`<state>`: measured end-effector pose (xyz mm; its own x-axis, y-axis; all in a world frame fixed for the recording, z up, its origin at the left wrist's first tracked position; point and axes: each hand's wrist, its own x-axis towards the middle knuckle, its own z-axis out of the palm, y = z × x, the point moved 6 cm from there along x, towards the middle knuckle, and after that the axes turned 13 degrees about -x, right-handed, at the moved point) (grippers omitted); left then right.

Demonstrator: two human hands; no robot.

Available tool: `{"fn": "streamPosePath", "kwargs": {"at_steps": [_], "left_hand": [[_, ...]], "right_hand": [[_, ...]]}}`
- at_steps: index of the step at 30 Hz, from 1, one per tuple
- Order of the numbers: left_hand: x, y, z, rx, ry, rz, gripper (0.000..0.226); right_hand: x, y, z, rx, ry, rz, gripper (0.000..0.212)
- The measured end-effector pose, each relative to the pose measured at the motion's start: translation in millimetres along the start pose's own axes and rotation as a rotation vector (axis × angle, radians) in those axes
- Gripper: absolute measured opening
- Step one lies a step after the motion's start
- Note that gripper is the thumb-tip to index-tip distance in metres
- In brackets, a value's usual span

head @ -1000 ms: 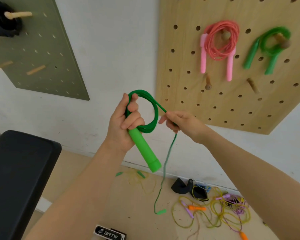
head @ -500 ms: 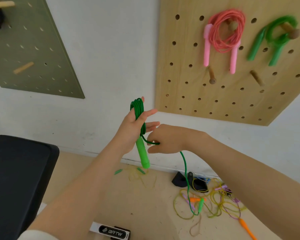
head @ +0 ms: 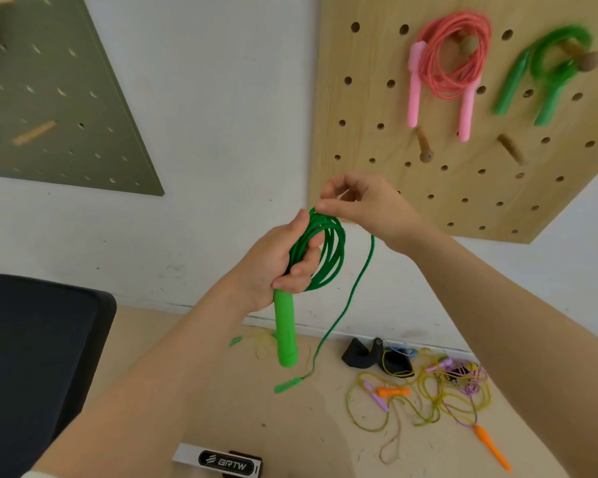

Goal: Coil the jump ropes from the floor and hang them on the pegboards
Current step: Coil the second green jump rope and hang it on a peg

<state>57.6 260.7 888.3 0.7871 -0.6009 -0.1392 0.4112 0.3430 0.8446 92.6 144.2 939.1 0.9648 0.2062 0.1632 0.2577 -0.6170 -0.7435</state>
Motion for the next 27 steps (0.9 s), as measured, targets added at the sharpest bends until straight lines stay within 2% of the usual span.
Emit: {"fn": "streamPosePath", "kwargs": {"at_steps": [1, 5, 10, 13, 16, 18, 21, 24, 27], "left_hand": [[-2, 3, 1, -0.031, -0.004, 0.005, 0.042], [-5, 13, -5, -0.042, 0.039, 0.058, 0.042], [-5, 18, -18, -0.042, 0.216, 0.133, 0.048], [-7, 20, -5, -0.208, 0.155, 0.227, 0.043], [-12, 28, 0, -0.405, 0.146, 0.351, 0.050], [-17, 39, -1, -0.540, 0.145, 0.454, 0.051], [-19, 48, -2, -0.607, 0.176, 0.557, 0.052], [-6, 39, 4, -0.534, 0.223, 0.592, 0.036], [11, 21, 1, -0.219, 0.417, 0.562, 0.026]], "right_hand": [[0, -2, 4, 0.050, -0.052, 0.015, 0.005], [-7, -2, 32, 0.095, -0.255, 0.070, 0.038], [-2, -11, 31, 0.069, -0.202, -0.065, 0.021], [0, -9, 30, 0.185, -0.239, -0.110, 0.019], [-3, 10, 30, 0.311, -0.221, -0.059, 0.034], [-7, 35, 30, 0.193, -0.200, 0.002, 0.043], [-17, 70, 34, -0.135, -0.252, 0.088, 0.034], [-38, 83, 53, -0.503, -0.556, 0.072, 0.022], [-65, 80, 65, -0.651, -0.847, 0.091, 0.018]]}}
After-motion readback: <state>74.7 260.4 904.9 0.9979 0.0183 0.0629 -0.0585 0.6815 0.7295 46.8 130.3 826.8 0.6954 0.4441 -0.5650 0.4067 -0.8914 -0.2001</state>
